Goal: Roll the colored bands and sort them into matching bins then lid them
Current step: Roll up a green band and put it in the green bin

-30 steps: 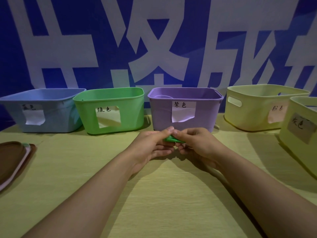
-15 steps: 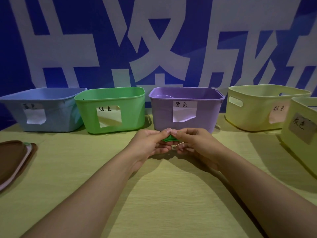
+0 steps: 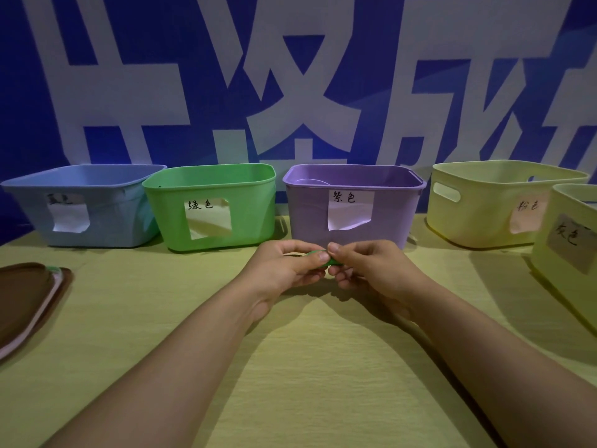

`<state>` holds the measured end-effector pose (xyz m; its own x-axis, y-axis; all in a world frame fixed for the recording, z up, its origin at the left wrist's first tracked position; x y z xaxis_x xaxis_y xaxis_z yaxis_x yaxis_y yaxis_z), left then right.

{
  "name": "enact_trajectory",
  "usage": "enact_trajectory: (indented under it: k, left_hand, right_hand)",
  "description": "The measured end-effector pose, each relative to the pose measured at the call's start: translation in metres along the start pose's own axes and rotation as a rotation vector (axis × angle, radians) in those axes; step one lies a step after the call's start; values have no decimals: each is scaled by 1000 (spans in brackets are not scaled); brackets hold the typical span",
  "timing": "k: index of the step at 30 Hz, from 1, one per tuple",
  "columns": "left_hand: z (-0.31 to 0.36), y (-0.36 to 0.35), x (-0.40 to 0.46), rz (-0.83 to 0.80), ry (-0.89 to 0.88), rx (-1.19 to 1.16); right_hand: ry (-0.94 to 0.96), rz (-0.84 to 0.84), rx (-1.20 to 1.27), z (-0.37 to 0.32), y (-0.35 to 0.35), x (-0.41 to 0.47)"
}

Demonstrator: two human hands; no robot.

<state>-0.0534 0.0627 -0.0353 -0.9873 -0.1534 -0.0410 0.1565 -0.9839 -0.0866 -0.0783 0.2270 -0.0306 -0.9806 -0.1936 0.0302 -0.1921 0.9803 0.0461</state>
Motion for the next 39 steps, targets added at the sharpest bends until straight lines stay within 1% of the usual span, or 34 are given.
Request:
enact_trajectory:
  k: [5, 9, 11, 14, 19, 22, 25, 27, 30, 32, 34, 36, 37, 39]
  left_hand:
    - [3, 0, -2, -8, -1, -43]
    - [6, 0, -2, -1, -15, -81]
    - [6, -1, -2, 15, -29, -98]
    - [8, -1, -4, 45, -46, -133]
    - [10, 2, 0, 114, -92, -181]
    - [8, 5, 3, 163, -101, -185]
    - [8, 7, 4, 198, -115, -165]
    - [8, 6, 4, 174, -109, -172]
    - [5, -2, 1, 92, -61, -201]
    - [3, -5, 0, 65, -72, -189]
    - [4, -5, 0, 98, -103, -185]
    - [6, -1, 1, 137, -117, -231]
    - [8, 2, 3, 158, -121, -258]
    - [10, 10, 6, 211, -135, -280]
  right_hand:
    - [-1, -4, 76, 0, 1, 1]
    - [54, -10, 45, -6, 3, 0]
    - [69, 0, 71, -8, 3, 0]
    - [36, -12, 130, -9, 0, -2]
    - [-45, -110, 194, -8, -4, -6]
    - [-63, -89, 175, -5, -5, -5]
    - [-42, -45, 131, -2, -6, -3]
    - [-27, -52, 131, -1, -8, -3]
    - [-16, -69, 242, -1, -11, -4]
    - [1, -69, 271, -1, -13, -4]
    - [0, -43, 262, -1, -13, -3]
    - [8, -14, 236, -1, -13, -3]
    - [28, 2, 199, -1, -13, -3]
    - [113, 57, 41, -1, -12, -2]
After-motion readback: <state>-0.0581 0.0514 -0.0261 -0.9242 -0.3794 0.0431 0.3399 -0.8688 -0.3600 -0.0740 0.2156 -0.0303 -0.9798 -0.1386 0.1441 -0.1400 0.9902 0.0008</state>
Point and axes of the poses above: each hand's wrist, its own x-axis towards the middle knuckle, its own y-axis out of the back of the hand, z = x × y, the point moved 5 cm from there along x, towards the middle knuckle, and after that the axes turned 9 degrees about z, right-handed, at the moved point
